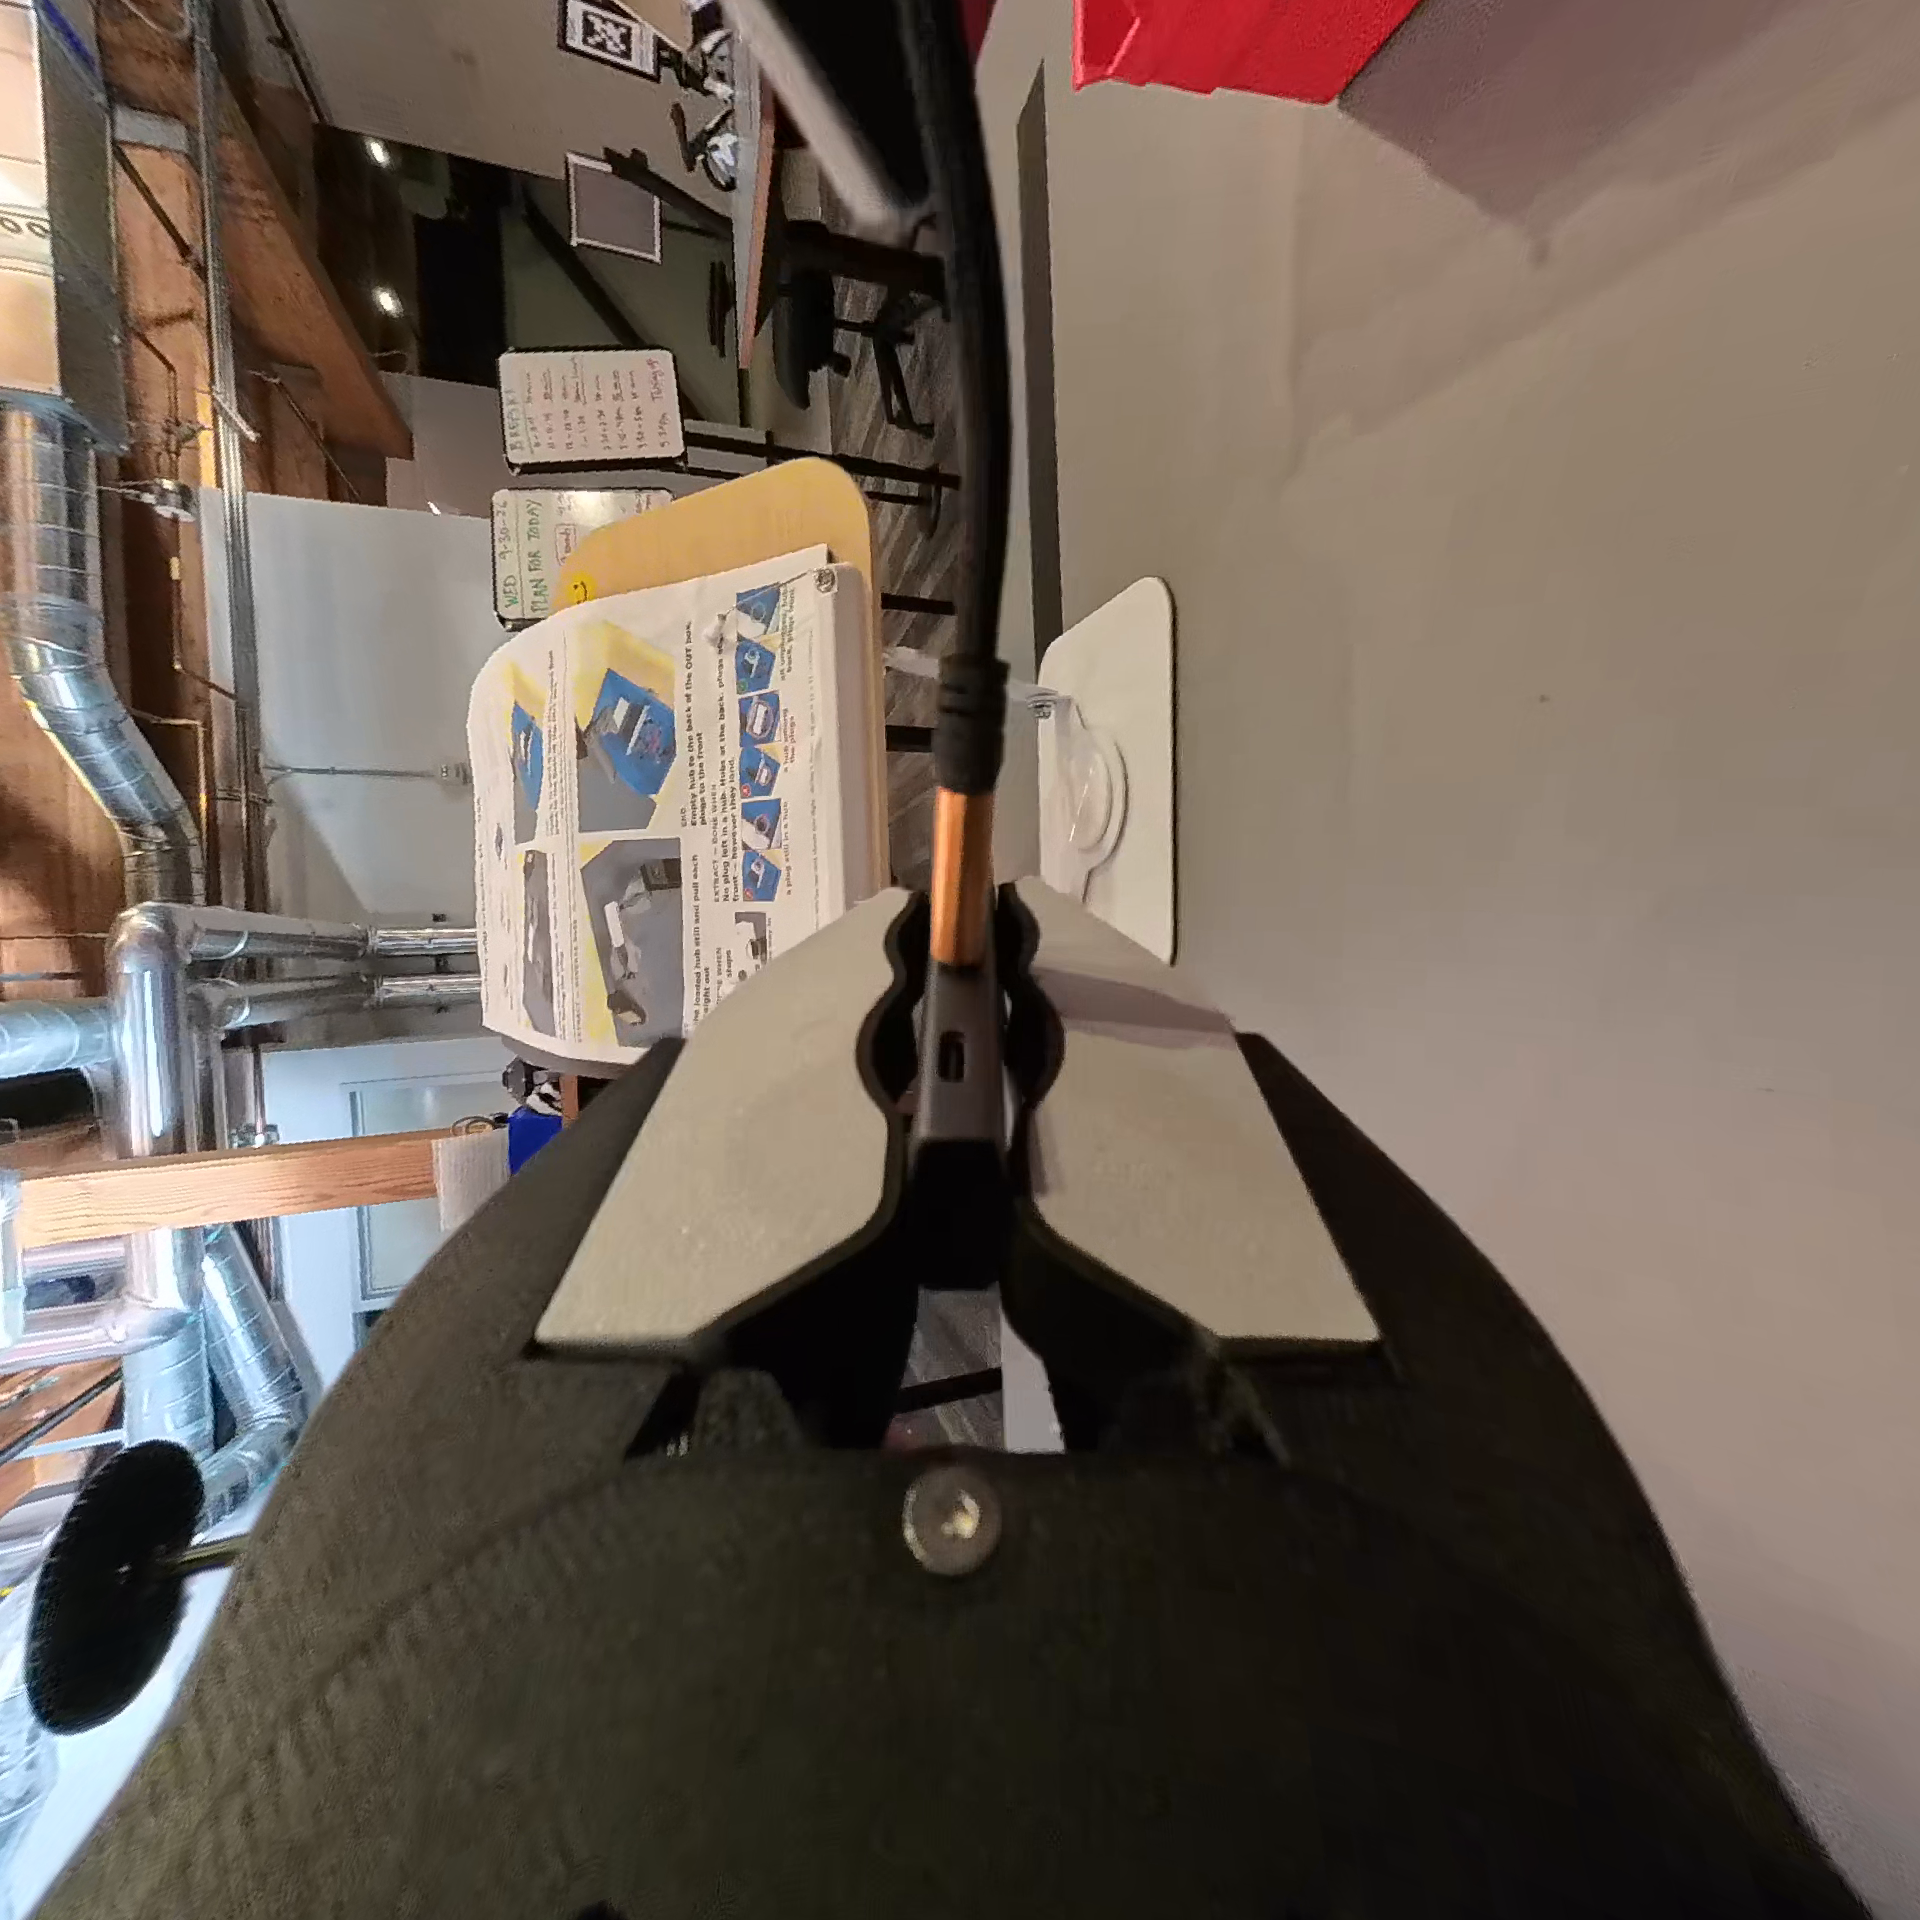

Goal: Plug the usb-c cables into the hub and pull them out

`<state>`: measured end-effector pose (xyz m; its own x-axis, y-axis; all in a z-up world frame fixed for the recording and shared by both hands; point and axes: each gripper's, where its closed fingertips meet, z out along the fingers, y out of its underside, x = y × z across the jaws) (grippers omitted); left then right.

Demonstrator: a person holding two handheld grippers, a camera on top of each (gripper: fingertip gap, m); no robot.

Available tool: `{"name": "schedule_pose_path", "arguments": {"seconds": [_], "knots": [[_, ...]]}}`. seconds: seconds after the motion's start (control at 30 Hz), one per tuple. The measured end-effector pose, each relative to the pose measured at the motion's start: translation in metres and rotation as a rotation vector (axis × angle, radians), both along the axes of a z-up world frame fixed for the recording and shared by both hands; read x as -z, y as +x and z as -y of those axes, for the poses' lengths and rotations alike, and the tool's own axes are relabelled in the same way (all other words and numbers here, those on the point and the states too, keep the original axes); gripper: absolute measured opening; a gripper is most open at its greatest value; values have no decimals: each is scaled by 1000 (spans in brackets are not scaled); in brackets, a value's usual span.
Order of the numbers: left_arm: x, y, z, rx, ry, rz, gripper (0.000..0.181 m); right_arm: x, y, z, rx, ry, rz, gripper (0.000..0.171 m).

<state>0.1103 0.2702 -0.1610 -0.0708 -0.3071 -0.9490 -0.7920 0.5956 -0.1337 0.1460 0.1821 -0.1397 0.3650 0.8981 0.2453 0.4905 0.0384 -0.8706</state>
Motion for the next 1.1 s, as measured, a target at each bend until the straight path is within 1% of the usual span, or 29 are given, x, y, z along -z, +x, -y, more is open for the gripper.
{"name": "schedule_pose_path", "arguments": {"seconds": [0.13, 0.17, 0.23, 0.3, 0.33, 0.4, 0.47, 0.57, 0.63, 0.73, 0.8, 0.87, 0.93, 1.0, 1.1], "knots": [[-8, -3, -4, -17, 20, 20, 12, 9, 26, -17, 151, 11, 127, 31], [-11, -5, -6, -29, 29, 28, 12, 15, 35, -23, 214, 13, 189, 30], [-16, -8, -9, -38, 33, 51, 12, 29, 47, -29, 283, -2, 301, 30], [-21, -13, -13, -53, 30, 67, 12, 32, 59, -40, 363, 3, 327, 26], [-22, -15, -14, -57, 38, 67, 12, 27, 61, -45, 387, 12, 285, 24], [-23, -18, -15, -62, 38, 64, 12, 1, 54, -49, 384, 27, 89, 21], [-22, -19, -15, -65, 54, 46, 12, -21, 37, -44, 306, 27, -81, 20], [-20, -17, -14, -69, 59, 34, 12, -34, 6, -34, 188, 3, -201, 28], [-19, -15, -14, -74, 58, 32, 12, -33, -15, -30, 130, -32, -250, 30], [-20, -11, -12, -79, 61, 40, 12, -17, -34, -37, 117, -68, -240, 32], [-21, -8, -9, -75, 56, 52, 12, -11, -46, -39, 85, -95, -266, 32], [-21, -5, -5, -71, 41, 70, 12, -10, -52, -44, 89, -123, -331, 30], [-21, -4, -5, -79, 44, 73, 12, -13, -56, -46, 79, -133, -408, 23], [-21, -3, -4, -87, 38, 90, 12, -8, -60, -45, 68, -159, -426, 15], [-21, -3, -5, -93, 24, 121, 12, -5, -59, -47, 76, -165, -458, 10]]}}
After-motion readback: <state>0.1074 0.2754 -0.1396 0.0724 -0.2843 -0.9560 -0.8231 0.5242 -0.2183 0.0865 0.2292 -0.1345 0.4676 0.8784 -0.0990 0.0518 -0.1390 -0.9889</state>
